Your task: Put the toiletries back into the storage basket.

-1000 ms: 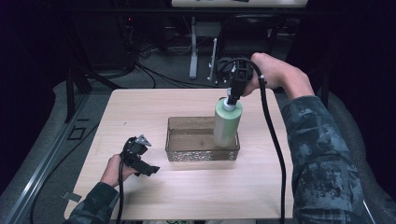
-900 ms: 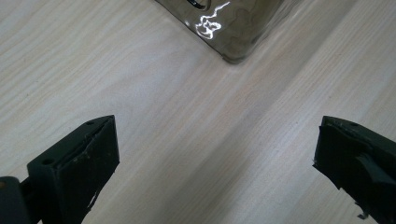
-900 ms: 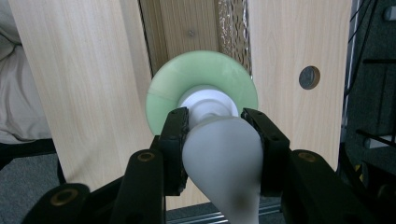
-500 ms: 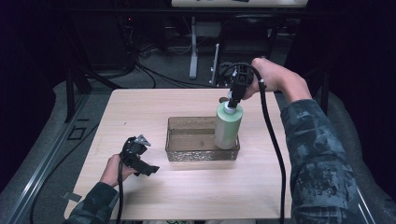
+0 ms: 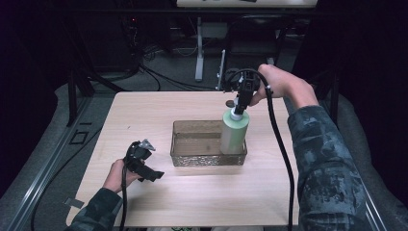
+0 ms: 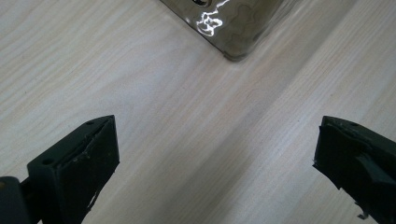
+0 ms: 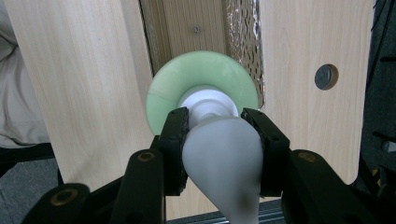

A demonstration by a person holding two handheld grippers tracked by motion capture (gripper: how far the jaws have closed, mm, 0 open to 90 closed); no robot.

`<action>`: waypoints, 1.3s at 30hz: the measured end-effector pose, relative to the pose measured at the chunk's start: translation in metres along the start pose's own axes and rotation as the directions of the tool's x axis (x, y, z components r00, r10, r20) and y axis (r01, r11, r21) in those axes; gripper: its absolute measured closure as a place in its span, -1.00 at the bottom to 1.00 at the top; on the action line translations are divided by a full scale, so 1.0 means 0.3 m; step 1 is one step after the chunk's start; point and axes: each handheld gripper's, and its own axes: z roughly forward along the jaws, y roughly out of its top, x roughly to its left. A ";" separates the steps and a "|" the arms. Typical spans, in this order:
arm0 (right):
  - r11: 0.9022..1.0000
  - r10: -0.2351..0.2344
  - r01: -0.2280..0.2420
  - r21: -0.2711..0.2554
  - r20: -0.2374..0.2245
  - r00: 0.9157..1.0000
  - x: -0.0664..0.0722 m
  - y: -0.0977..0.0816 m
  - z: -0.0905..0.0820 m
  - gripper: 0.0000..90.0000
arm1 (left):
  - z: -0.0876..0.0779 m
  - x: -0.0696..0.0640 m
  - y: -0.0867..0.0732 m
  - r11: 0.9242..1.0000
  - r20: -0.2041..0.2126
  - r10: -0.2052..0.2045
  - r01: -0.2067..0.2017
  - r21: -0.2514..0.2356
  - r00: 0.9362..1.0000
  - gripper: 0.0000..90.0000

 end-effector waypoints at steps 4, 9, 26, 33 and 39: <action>1.000 0.000 0.000 0.002 -0.002 1.000 0.003 -0.003 0.009 0.38 | -0.001 0.001 0.000 1.000 0.000 0.002 -0.002 -0.002 1.000 -1.00; 1.000 -0.001 0.002 0.010 -0.015 1.000 0.003 -0.010 0.029 0.38 | 0.000 0.000 0.000 1.000 0.000 0.001 -0.001 -0.001 1.000 -1.00; 1.000 0.012 -0.012 0.011 -0.030 0.999 0.005 -0.039 0.074 0.38 | 0.002 -0.001 0.000 1.000 -0.002 -0.001 0.001 0.000 1.000 -1.00; 1.000 0.014 -0.014 0.012 -0.036 0.999 0.004 -0.040 0.086 0.38 | 0.003 -0.002 0.000 1.000 -0.002 0.000 0.000 0.001 1.000 -1.00; 1.000 0.016 -0.015 0.025 -0.038 0.999 0.004 -0.038 0.097 0.38 | 0.003 -0.001 0.000 1.000 -0.002 0.000 0.000 0.001 1.000 -1.00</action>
